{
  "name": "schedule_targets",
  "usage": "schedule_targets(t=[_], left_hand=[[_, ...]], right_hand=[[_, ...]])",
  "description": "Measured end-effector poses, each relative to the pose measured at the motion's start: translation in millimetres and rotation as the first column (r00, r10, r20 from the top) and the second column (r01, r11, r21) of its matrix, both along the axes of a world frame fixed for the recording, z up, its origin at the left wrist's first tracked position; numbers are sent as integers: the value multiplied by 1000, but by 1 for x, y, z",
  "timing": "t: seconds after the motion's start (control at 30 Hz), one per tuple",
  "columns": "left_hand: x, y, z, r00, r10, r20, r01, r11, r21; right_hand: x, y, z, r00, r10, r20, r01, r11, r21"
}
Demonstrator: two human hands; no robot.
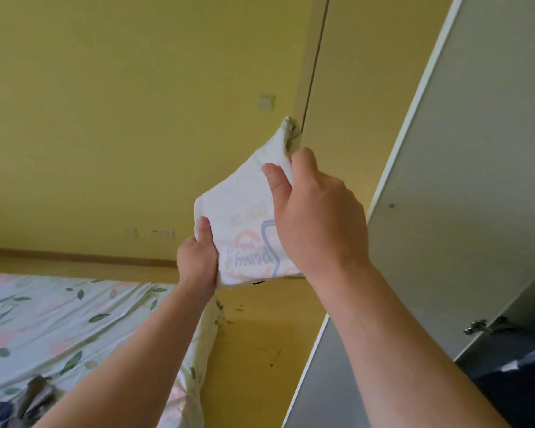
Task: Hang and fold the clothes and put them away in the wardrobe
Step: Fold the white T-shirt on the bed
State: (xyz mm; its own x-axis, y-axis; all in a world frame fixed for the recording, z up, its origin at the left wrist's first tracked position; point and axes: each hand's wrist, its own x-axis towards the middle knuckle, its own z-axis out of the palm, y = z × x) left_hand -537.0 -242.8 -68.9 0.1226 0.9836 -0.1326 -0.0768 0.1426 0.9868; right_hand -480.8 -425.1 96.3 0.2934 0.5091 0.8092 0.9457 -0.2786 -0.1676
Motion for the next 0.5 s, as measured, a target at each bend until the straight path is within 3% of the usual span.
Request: schedule_targets(t=[0.23,0.5], left_hand=[[43,-47,81,998,-62,19,56,969,242],[119,-144,173,933,-319,169,179,816,550]], right_hand=[[26,-91,37,987,-150,-53,159,954,255],[68,-206,60,895,-405,-188,443,757,480]])
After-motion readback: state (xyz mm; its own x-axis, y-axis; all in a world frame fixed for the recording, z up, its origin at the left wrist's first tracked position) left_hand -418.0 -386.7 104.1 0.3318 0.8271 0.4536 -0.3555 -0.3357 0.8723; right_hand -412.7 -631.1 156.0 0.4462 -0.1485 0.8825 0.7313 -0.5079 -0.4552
